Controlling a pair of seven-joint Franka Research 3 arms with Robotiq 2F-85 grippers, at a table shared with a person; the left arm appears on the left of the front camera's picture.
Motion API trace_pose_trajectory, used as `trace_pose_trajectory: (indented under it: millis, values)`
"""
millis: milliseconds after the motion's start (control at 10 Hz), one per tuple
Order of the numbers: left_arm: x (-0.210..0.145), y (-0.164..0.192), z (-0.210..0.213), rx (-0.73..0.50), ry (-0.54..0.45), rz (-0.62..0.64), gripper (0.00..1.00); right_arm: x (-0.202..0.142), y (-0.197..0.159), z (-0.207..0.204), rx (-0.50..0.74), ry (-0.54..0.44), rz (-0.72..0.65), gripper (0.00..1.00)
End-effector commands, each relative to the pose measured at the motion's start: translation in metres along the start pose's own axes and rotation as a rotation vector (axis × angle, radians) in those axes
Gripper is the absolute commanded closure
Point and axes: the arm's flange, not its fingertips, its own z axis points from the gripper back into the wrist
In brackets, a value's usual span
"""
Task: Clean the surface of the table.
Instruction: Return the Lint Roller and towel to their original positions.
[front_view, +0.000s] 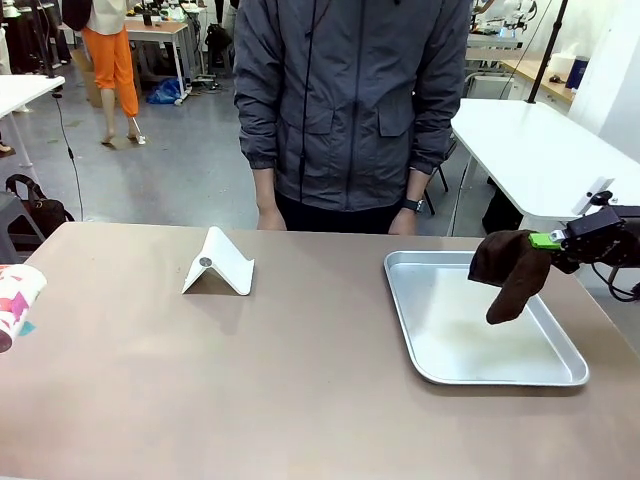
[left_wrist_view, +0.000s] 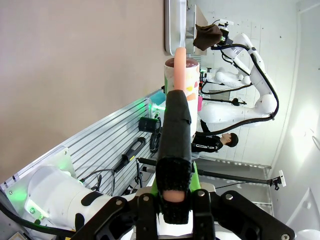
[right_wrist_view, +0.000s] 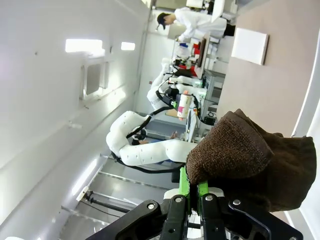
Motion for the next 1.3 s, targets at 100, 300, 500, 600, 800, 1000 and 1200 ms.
trace_pose_trajectory:
  millis: [100,300,500,600,800,1000,1200]
  values:
    - [-0.002,-0.004,0.002,-0.017,0.002,-0.005,0.78,-0.003,0.007,-0.001,0.006,-0.003,0.010,0.93]
    - [-0.002,-0.004,0.002,-0.017,0.002,-0.005,0.78,-0.003,0.007,-0.001,0.006,-0.003,0.010,0.93]
    - [-0.002,-0.004,0.002,-0.017,0.002,-0.005,0.78,-0.003,0.007,-0.001,0.006,-0.003,0.010,0.93]
    - [-0.002,-0.004,0.002,-0.017,0.002,-0.005,0.78,-0.003,0.007,-0.001,0.006,-0.003,0.010,0.93]
    - [0.004,-0.008,-0.006,-0.005,0.022,0.078,0.78,0.012,0.001,-0.006,0.040,-0.023,-0.005,0.93]
    - [0.021,-0.054,-0.020,0.032,0.052,0.072,0.78,0.044,0.012,-0.036,0.023,0.016,-0.018,0.93]
    - [0.055,-0.111,-0.050,0.146,0.073,0.140,0.78,0.081,0.024,-0.087,-0.007,0.010,-0.034,0.93]
